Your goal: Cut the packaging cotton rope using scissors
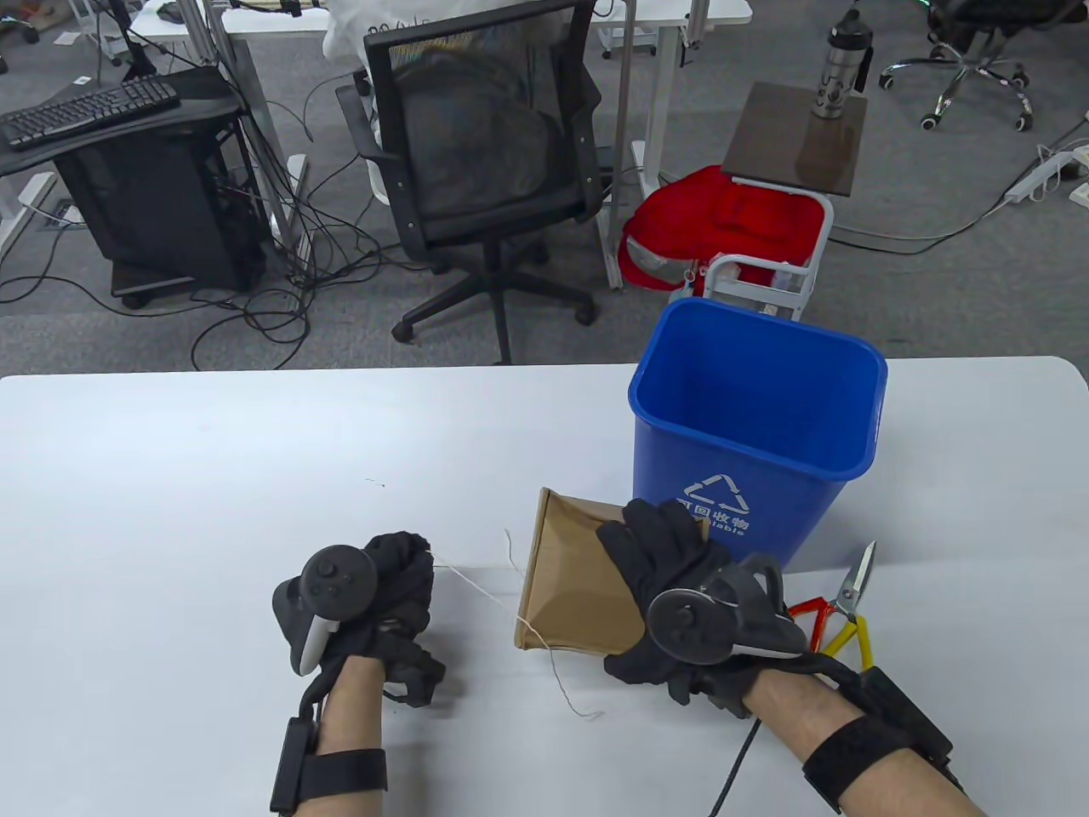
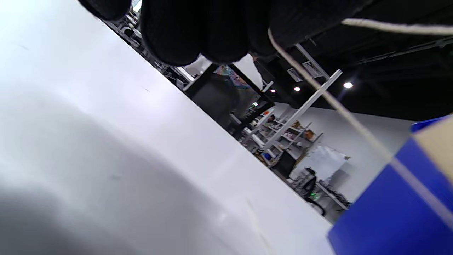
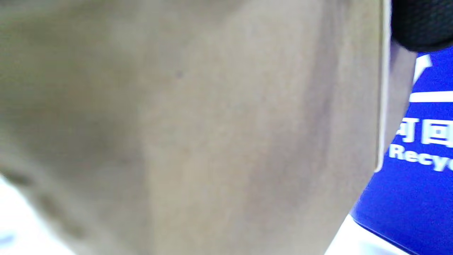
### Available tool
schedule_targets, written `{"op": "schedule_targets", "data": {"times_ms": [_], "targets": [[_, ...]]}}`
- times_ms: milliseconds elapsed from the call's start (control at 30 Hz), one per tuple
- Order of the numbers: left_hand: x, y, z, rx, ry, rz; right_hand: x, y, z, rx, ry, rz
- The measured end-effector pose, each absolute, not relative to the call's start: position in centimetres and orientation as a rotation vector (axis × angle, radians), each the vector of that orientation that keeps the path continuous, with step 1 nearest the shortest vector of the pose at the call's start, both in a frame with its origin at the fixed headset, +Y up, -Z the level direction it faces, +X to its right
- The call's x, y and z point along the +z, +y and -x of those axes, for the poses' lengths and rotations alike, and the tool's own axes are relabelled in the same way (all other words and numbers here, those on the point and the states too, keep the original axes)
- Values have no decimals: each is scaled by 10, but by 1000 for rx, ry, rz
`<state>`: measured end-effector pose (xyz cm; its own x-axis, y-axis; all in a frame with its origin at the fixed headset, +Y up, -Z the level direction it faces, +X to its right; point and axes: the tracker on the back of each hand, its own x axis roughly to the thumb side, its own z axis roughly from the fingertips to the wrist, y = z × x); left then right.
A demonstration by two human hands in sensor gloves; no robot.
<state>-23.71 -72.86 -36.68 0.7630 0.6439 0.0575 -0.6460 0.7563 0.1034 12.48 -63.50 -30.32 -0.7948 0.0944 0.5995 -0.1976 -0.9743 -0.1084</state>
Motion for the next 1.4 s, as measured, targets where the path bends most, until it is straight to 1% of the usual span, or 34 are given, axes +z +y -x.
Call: {"op": "schedule_targets", "data": {"times_ms": [100,233,333,433,500,567,667,767,833,933,1100,1233,1333,1400], "targets": [[-368,-731,247,644,48,-104,-296,-631,-140,2826,-250,-897],[-370,-734,260,608,180,-99,-290,-628,-162,2851,-278,-872],[-372,-726,262,585,233,-98,-288,-628,-174,2851,-279,-839],[-375,-710,242,611,20,-93,-288,-630,-180,2821,-288,-815],[-379,-700,217,597,-155,-31,-288,-631,-179,2813,-296,-820],[-383,-698,196,575,-233,32,-287,-632,-176,2812,-306,-841],[-389,-701,166,511,-325,173,-285,-632,-174,2808,-313,-862],[-395,-710,143,400,-369,273,-284,-631,-175,2793,-322,-861],[-399,-718,134,323,-362,338,-283,-631,-178,2781,-332,-853],[-403,-725,127,244,-353,377,-281,-632,-181,2771,-336,-850],[-409,-729,119,151,-382,417,-279,-636,-183,2754,-339,-852],[-419,-739,111,22,-410,553,-280,-639,-182,2749,-338,-855],[-425,-747,111,-84,-384,614,-280,-638,-183,2742,-342,-852],[-425,-747,113,-108,-379,628,-280,-638,-184,2735,-344,-845]]}}
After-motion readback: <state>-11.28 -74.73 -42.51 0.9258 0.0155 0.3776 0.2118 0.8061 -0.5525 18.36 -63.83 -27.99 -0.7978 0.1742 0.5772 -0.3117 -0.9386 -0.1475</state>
